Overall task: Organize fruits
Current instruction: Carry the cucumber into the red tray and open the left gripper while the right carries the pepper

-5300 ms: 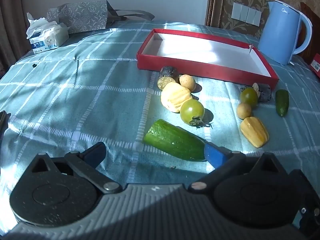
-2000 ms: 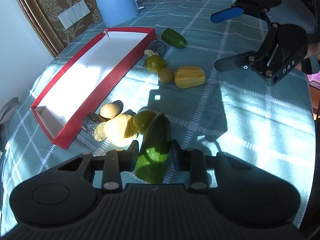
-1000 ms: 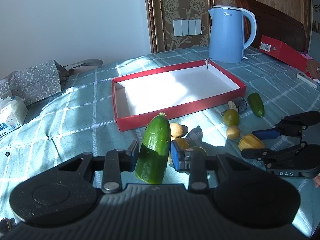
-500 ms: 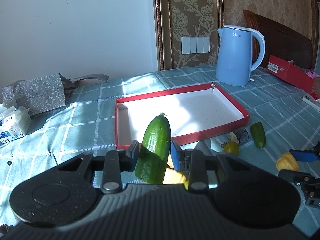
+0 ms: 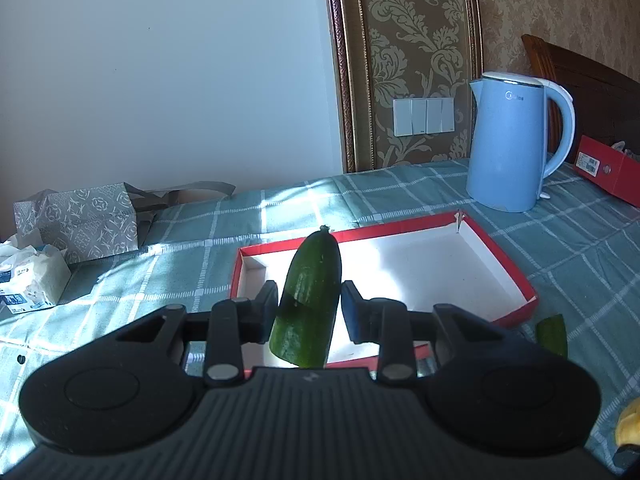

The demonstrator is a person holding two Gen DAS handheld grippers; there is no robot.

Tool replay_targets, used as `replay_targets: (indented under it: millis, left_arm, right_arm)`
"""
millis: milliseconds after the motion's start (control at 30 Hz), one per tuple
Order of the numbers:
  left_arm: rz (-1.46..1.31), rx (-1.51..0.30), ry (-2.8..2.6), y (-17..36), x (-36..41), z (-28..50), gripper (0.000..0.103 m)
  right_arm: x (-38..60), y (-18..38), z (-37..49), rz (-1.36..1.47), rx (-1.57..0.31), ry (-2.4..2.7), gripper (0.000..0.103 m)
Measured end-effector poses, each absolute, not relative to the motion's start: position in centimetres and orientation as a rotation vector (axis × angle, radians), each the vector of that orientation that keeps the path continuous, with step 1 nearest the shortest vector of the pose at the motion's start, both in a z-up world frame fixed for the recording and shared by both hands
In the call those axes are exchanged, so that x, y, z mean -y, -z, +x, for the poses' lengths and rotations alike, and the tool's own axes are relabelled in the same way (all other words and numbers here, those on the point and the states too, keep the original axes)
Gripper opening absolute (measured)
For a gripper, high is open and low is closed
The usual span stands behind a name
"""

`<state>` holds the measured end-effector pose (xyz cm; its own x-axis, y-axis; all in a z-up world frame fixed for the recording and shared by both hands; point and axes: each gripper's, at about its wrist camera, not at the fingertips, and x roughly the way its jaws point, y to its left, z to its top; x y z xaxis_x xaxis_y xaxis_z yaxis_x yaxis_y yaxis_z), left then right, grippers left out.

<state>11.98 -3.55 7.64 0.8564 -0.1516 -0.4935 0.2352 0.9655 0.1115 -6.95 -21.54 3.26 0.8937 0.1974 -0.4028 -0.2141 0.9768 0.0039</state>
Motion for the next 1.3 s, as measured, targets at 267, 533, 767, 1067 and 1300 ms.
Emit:
replay_targets:
  millis: [267,533,767,1067,1300]
  left_arm:
    - [0.197,-0.529,0.167,-6.5,6.0,15.6,0.03]
    - [0.198,-0.583,0.124,-4.7,7.1,19.9,0.03]
    - [0.17,-0.674,0.106,-2.9,7.7,23.2,0.031]
    - [0.182,-0.713,0.059,-1.4,8.6,25.0,0.028]
    - [0.216,-0.639,0.043,-2.2,8.7,23.7,0.05]
  right_arm:
    - [22.2,-3.6,-6.7,-0.043,-0.41,-0.201,0.04]
    - [22.6,-3.7,-6.4,-0.04,-0.41,-0.188,0.04]
    - [23.3,-3.7,-6.3,-0.037,-0.414,-0.171,0.04]
    - [23.8,-3.4,-5.9,-0.03,-0.428,-0.158,0.04]
    - [23.3,-3.5,-5.0,-0.045,-0.425,-0.163,0.04]
